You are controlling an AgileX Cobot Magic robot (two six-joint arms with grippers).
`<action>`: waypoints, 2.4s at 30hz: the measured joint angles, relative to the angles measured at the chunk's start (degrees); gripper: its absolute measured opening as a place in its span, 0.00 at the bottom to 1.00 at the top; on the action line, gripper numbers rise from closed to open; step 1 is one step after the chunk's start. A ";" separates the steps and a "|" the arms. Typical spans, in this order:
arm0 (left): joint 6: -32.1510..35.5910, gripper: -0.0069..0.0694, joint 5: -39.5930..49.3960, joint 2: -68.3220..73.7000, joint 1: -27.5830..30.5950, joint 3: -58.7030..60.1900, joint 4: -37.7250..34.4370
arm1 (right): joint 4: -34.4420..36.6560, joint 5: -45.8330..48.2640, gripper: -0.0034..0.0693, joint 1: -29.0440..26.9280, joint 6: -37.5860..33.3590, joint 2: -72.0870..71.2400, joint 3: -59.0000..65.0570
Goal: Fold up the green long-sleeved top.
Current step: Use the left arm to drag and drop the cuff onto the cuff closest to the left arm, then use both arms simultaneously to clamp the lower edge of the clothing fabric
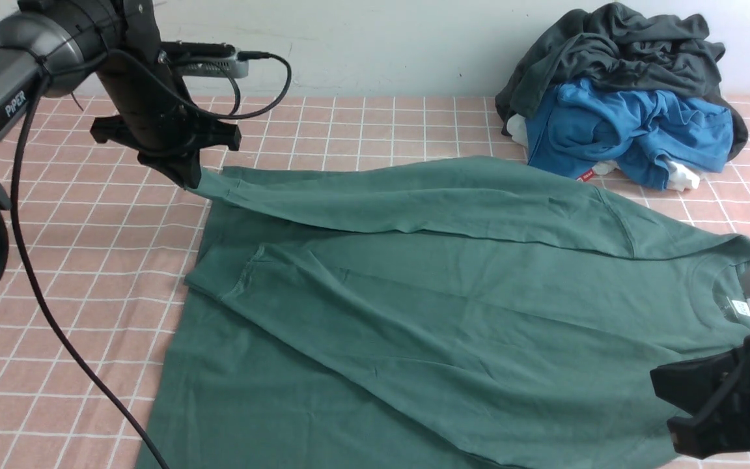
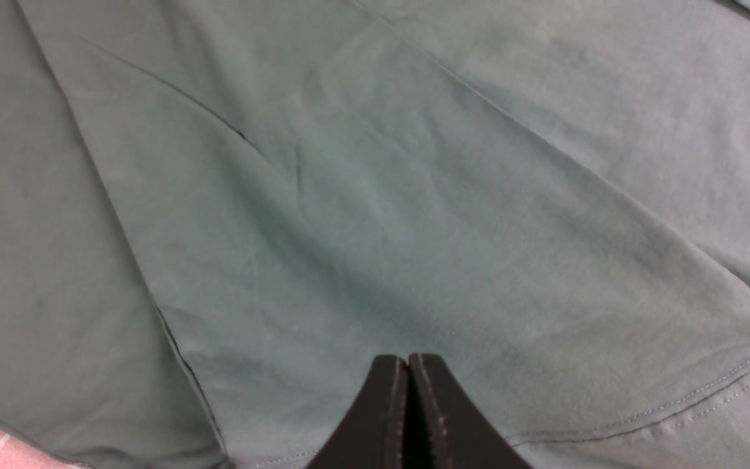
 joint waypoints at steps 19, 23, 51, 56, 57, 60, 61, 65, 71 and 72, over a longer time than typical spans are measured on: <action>3.16 0.23 -5.57 -20.26 -7.03 42.41 6.37 | -1.46 0.41 0.03 0.05 0.00 0.00 0.00; 3.28 0.39 -4.77 -21.28 -8.75 43.03 6.95 | -1.31 0.41 0.03 0.05 0.00 0.00 0.00; 69.05 0.43 -33.62 -44.24 -18.16 89.26 -9.51 | -0.84 4.45 0.03 0.05 0.00 0.00 0.00; 66.46 0.16 -34.44 -46.71 -18.28 89.78 -9.51 | -0.84 5.08 0.03 0.05 -1.08 0.00 0.00; 64.23 0.12 -33.82 -48.62 -18.28 89.78 -9.51 | -0.84 5.53 0.03 0.05 -2.53 0.00 0.00; 57.49 0.10 -33.38 -52.70 -18.28 89.78 -9.51 | -0.90 6.53 0.03 0.05 -5.59 0.07 -0.71; 51.30 0.10 -33.38 -54.83 -18.12 89.78 -9.51 | -1.98 8.08 0.04 0.05 -7.26 0.87 -2.91; 38.25 0.09 -32.85 -57.22 -16.98 89.78 -9.54 | -8.93 11.43 0.09 0.09 -9.68 4.46 -10.08; 26.87 0.09 -31.88 -57.28 -16.69 89.83 -7.79 | -27.11 11.16 0.34 0.09 -11.43 13.40 -14.20; 26.52 0.09 -31.88 -57.28 -16.69 89.83 -7.63 | -29.55 11.16 0.39 0.09 -11.89 14.96 -14.20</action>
